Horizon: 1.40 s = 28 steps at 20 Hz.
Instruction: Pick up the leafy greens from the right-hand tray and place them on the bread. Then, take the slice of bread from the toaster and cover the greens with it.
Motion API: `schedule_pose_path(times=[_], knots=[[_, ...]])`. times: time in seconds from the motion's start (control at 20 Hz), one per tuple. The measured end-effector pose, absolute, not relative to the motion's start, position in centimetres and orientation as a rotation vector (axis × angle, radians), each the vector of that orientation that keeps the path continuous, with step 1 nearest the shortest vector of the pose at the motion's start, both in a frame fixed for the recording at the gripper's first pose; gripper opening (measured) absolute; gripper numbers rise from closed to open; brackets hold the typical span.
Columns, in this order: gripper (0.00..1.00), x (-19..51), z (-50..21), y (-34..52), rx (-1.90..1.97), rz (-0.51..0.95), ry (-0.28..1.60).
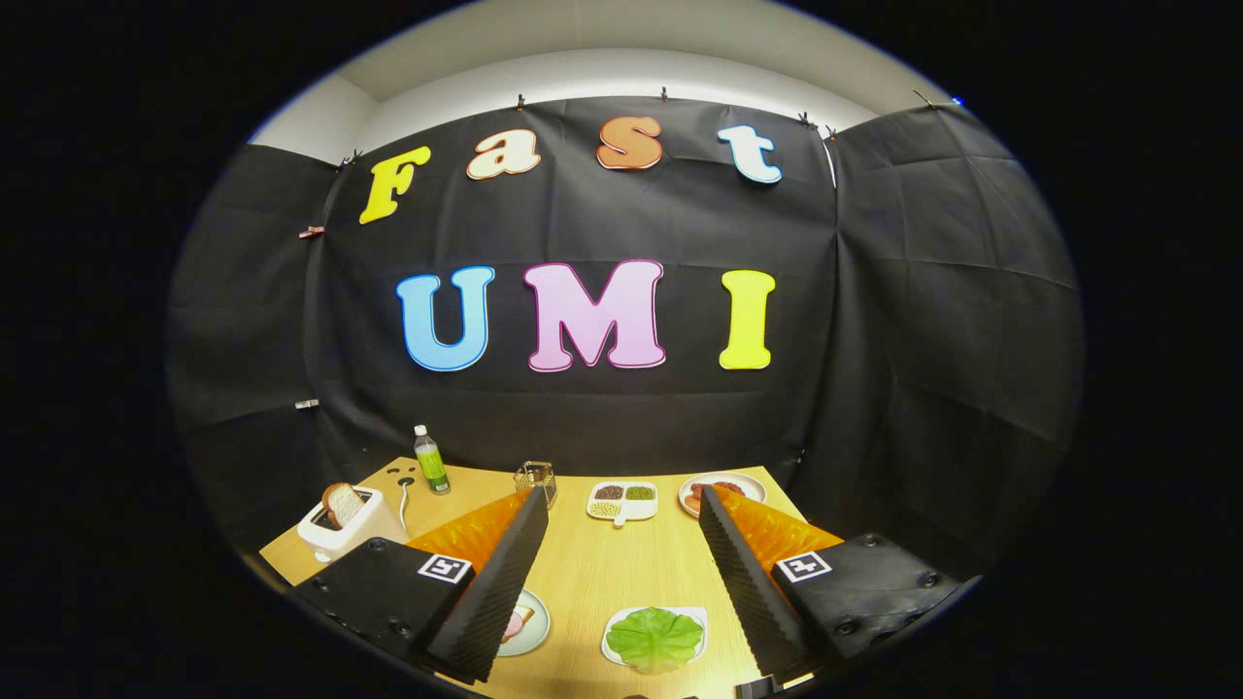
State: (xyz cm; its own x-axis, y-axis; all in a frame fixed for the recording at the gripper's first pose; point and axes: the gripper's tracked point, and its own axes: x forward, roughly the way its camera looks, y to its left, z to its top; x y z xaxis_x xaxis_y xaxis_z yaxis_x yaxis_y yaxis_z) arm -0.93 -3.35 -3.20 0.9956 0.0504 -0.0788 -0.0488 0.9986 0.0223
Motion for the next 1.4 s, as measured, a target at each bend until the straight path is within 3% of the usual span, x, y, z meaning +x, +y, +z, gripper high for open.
schedule_pose_path(times=[0.4, 0.85, 1.2, 1.4], knots=[[0.98, 1.4, -11.9, -5.7, 0.07, 0.034, 0.301], [0.99, 3.9, -27.6, -5.7, -0.008, 0.12, 0.648], [0.99, 4.8, -36.7, -7.2, -0.017, 0.089, 0.838], [0.87, 4.5, -38.1, -7.3, -0.066, 0.122, 0.865]])
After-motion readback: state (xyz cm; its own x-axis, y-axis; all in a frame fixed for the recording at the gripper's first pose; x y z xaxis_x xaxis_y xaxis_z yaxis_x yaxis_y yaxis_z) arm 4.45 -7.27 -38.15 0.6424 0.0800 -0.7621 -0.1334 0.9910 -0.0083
